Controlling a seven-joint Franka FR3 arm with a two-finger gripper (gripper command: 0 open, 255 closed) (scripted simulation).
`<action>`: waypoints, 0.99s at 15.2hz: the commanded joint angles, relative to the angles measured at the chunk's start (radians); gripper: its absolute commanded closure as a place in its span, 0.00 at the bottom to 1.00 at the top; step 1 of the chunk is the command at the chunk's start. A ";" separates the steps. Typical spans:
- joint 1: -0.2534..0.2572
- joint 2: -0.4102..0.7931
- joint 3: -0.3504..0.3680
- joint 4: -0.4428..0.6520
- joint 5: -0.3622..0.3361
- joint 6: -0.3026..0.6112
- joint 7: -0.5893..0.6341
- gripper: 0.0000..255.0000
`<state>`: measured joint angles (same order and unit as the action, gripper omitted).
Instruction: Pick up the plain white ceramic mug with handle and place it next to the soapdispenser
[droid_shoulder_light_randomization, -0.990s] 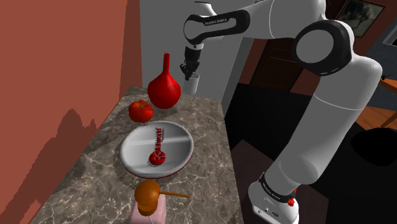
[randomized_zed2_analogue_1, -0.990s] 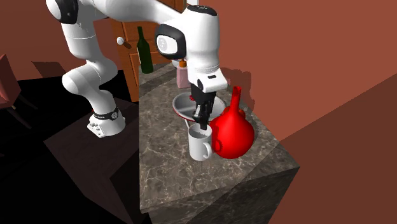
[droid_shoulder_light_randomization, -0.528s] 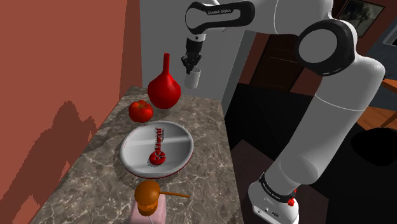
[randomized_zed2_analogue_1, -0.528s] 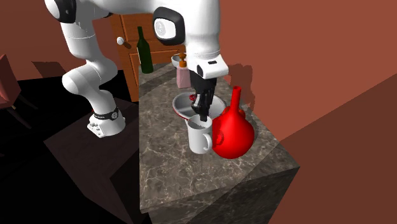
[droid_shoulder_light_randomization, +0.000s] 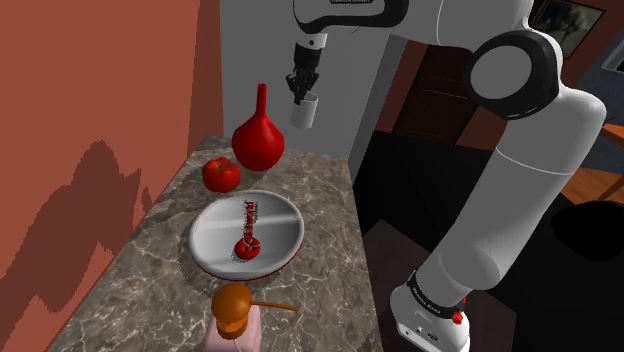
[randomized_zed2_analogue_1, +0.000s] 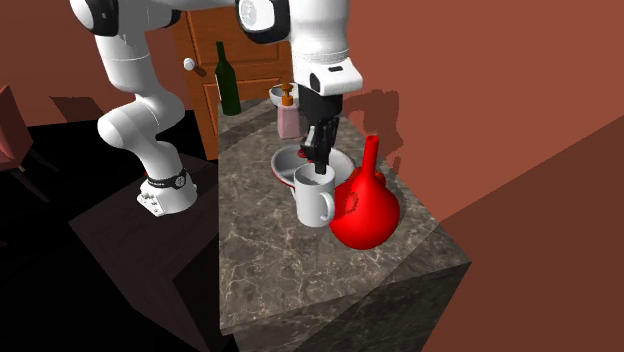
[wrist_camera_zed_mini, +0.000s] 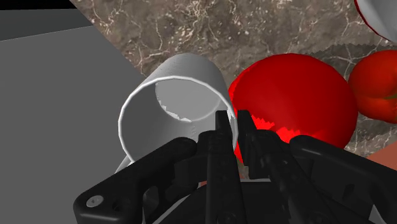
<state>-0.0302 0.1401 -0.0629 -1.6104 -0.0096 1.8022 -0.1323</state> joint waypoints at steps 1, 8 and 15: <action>-0.001 0.003 -0.001 0.030 0.000 -0.027 -0.002 1.00; -0.002 0.017 -0.001 0.143 0.002 -0.126 -0.004 1.00; -0.003 0.047 -0.001 0.280 0.004 -0.233 -0.006 1.00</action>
<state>-0.0339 0.1812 -0.0648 -1.3546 -0.0061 1.5875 -0.1394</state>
